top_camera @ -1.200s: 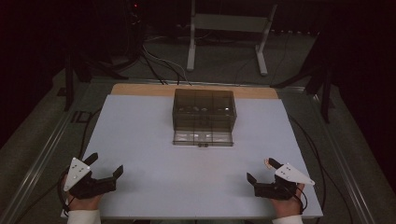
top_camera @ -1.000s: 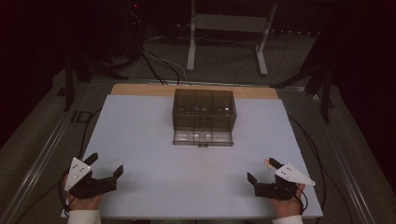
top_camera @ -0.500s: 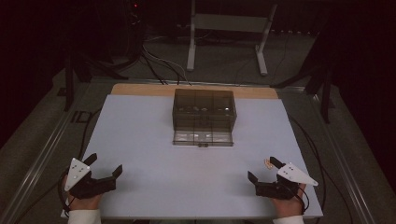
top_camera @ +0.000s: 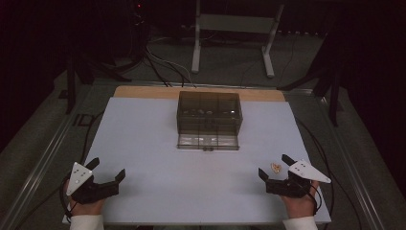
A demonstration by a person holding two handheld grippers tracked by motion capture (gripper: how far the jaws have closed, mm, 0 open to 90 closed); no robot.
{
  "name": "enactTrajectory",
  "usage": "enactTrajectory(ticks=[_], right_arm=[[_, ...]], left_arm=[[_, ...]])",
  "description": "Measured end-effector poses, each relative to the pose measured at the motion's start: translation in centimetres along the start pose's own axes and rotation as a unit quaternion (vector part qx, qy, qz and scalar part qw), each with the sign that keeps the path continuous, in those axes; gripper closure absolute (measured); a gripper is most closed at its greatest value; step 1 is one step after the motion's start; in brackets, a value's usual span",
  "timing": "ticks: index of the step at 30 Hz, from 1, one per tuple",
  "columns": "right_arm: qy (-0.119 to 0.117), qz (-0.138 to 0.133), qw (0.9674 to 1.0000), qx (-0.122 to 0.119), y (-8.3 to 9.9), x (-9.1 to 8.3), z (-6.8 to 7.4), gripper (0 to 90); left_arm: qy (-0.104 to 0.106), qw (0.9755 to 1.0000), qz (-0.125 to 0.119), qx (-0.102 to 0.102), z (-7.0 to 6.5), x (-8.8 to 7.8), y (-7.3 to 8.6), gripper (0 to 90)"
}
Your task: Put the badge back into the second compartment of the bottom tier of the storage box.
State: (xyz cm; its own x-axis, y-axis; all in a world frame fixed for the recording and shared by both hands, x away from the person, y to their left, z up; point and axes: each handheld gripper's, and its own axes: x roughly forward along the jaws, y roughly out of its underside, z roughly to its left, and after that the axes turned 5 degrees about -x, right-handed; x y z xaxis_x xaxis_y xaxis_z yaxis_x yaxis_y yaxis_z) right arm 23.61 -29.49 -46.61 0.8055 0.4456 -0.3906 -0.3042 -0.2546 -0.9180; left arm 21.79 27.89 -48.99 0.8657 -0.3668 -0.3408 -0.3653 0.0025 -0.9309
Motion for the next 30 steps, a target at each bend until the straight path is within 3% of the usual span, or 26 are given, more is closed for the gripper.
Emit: enactTrajectory(ticks=[16, 25, 30], right_arm=[[0.017, 0.022, 0.9996, -0.004, -0.7, 0.4, -2.1, 0.0], [0.016, 0.046, 0.9988, 0.001, -0.9, 0.8, -2.8, 0.0], [0.020, 0.069, 0.9974, 0.005, -0.8, 1.2, -3.8, 0.0]], left_arm=[[-0.006, 1.0000, -0.001, -0.004, 0.3, -0.1, 0.0, 0.3], [-0.006, 1.0000, 0.000, -0.006, 0.4, 0.0, 0.0, 0.3], [-0.007, 1.0000, -0.001, -0.006, 0.4, -0.1, 0.0, 0.3]])
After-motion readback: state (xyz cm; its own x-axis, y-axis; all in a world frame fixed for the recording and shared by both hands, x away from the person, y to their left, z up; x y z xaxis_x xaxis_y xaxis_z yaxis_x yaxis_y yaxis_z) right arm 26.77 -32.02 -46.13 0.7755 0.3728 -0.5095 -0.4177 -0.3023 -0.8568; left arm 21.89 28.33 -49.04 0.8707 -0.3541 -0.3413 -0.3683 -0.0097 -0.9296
